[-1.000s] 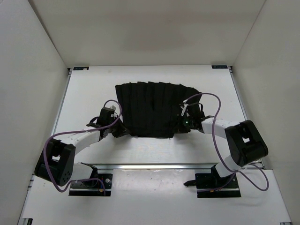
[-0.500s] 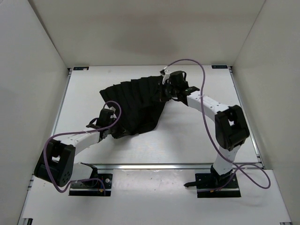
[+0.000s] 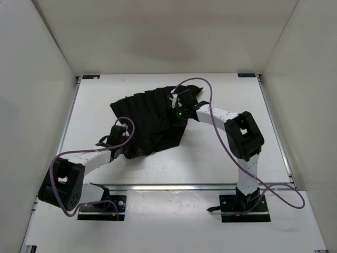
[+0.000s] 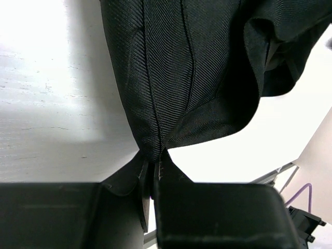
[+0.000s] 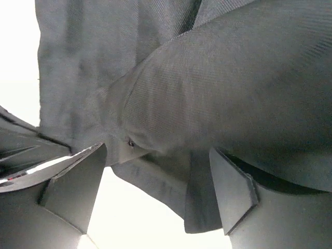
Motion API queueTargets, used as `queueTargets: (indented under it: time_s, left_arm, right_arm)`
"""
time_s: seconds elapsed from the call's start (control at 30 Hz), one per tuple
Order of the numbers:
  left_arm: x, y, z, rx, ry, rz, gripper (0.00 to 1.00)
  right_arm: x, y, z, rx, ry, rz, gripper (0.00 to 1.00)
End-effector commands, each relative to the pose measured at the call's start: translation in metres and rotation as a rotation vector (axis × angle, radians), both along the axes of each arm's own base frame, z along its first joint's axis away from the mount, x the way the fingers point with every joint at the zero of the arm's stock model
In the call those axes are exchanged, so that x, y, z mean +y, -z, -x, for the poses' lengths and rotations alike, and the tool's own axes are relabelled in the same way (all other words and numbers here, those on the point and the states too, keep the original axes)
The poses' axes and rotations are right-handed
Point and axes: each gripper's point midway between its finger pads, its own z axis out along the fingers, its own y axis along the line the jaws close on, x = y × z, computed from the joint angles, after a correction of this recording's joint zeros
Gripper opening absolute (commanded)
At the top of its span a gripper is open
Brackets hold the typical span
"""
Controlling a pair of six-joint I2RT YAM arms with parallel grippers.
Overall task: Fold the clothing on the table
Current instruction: Flatten the skirt out
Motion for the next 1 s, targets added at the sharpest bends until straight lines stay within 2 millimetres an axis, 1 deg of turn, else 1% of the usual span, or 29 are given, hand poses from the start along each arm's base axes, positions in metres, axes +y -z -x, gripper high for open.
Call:
queueTargets:
  time_s: [0.0,0.03,0.07,0.1,0.13,0.17,0.2,0.23,0.27,0.3,0.37,0.47,0.5,0.53,0.57,0.6,0.63,0.67,0.7,0.73,0.8,0.83,0.87,0.9,0.97]
  left_arm:
    - [-0.004,-0.008,0.001,-0.025,0.010,0.034,0.00]
    - [-0.002,-0.008,0.000,-0.023,0.002,0.036,0.00]
    - [-0.003,-0.009,-0.001,-0.032,0.005,0.036,0.00]
    - [-0.003,-0.008,0.000,-0.029,0.006,0.037,0.00]
    - [-0.001,-0.007,-0.001,-0.029,-0.002,0.034,0.00]
    - [-0.003,-0.007,0.000,-0.028,0.005,0.035,0.00]
    - [-0.004,-0.007,0.001,-0.029,0.013,0.037,0.00]
    - [-0.004,-0.008,-0.002,-0.033,0.002,0.040,0.00]
    - [-0.002,-0.007,-0.001,-0.024,-0.002,0.037,0.00]
    - [-0.003,-0.008,0.000,-0.025,0.004,0.040,0.00]
    - [0.000,-0.007,-0.001,-0.028,-0.008,0.039,0.00]
    - [-0.001,-0.007,0.001,-0.028,-0.006,0.046,0.00]
    - [0.000,-0.006,0.003,-0.023,-0.008,0.044,0.00]
    - [0.001,-0.005,0.004,-0.021,-0.007,0.043,0.00]
    - [0.001,-0.006,0.004,-0.028,-0.001,0.039,0.00]
    - [0.001,-0.007,0.004,-0.028,-0.007,0.045,0.00]
    - [0.002,-0.008,0.002,-0.030,-0.010,0.044,0.00]
    - [0.002,-0.005,0.005,-0.022,-0.012,0.040,0.00]
    - [0.001,-0.008,0.004,-0.034,-0.004,0.045,0.00]
    - [0.001,-0.006,0.006,-0.024,-0.003,0.044,0.00]
    - [0.001,-0.006,0.005,-0.019,-0.010,0.040,0.00]
    - [0.001,-0.005,0.005,-0.023,-0.007,0.041,0.00]
    - [0.001,-0.006,0.005,-0.023,-0.012,0.046,0.00]
    - [0.001,-0.004,0.008,-0.015,-0.010,0.044,0.00]
    - [0.003,-0.006,0.004,-0.027,-0.017,0.042,0.00]
  right_arm:
    - [-0.021,-0.074,-0.020,-0.194,0.063,-0.073,0.79]
    - [-0.029,-0.070,-0.017,-0.198,0.074,-0.059,0.80]
    - [-0.033,-0.084,-0.017,-0.240,0.087,-0.071,0.80]
    - [-0.043,-0.082,-0.014,-0.257,0.086,-0.055,0.81]
    - [-0.048,-0.076,-0.008,-0.269,0.081,-0.027,0.82]
    - [-0.051,-0.078,-0.006,-0.285,0.075,-0.015,0.81]
    - [-0.057,-0.066,0.000,-0.276,0.059,0.029,0.80]
    - [-0.059,-0.058,0.006,-0.276,0.042,0.070,0.78]
    - [-0.063,-0.048,0.008,-0.261,0.045,0.100,0.77]
    - [-0.063,-0.037,0.014,-0.237,0.025,0.130,0.74]
    - [-0.061,-0.026,0.024,-0.212,-0.010,0.146,0.64]
    - [-0.059,-0.009,0.036,-0.201,-0.032,0.172,0.61]
    - [-0.058,-0.011,0.033,-0.224,-0.025,0.176,0.61]
    - [-0.054,-0.008,0.037,-0.232,-0.032,0.174,0.61]
    - [-0.057,-0.007,0.036,-0.233,-0.020,0.180,0.62]
    - [-0.051,-0.010,0.036,-0.252,-0.029,0.165,0.63]
    - [-0.050,-0.012,0.031,-0.273,-0.018,0.160,0.65]
    - [-0.049,-0.012,0.034,-0.279,-0.029,0.156,0.64]
    - [-0.045,-0.015,0.032,-0.291,-0.030,0.142,0.65]
    - [-0.043,-0.019,0.029,-0.310,-0.032,0.130,0.66]
    - [-0.036,-0.017,0.032,-0.309,-0.047,0.124,0.67]
    - [-0.036,-0.016,0.027,-0.321,-0.038,0.126,0.67]
    - [-0.031,-0.016,0.027,-0.327,-0.042,0.125,0.67]
    - [-0.032,-0.015,0.024,-0.338,-0.030,0.140,0.67]
    - [-0.023,-0.017,0.020,-0.360,-0.024,0.135,0.68]
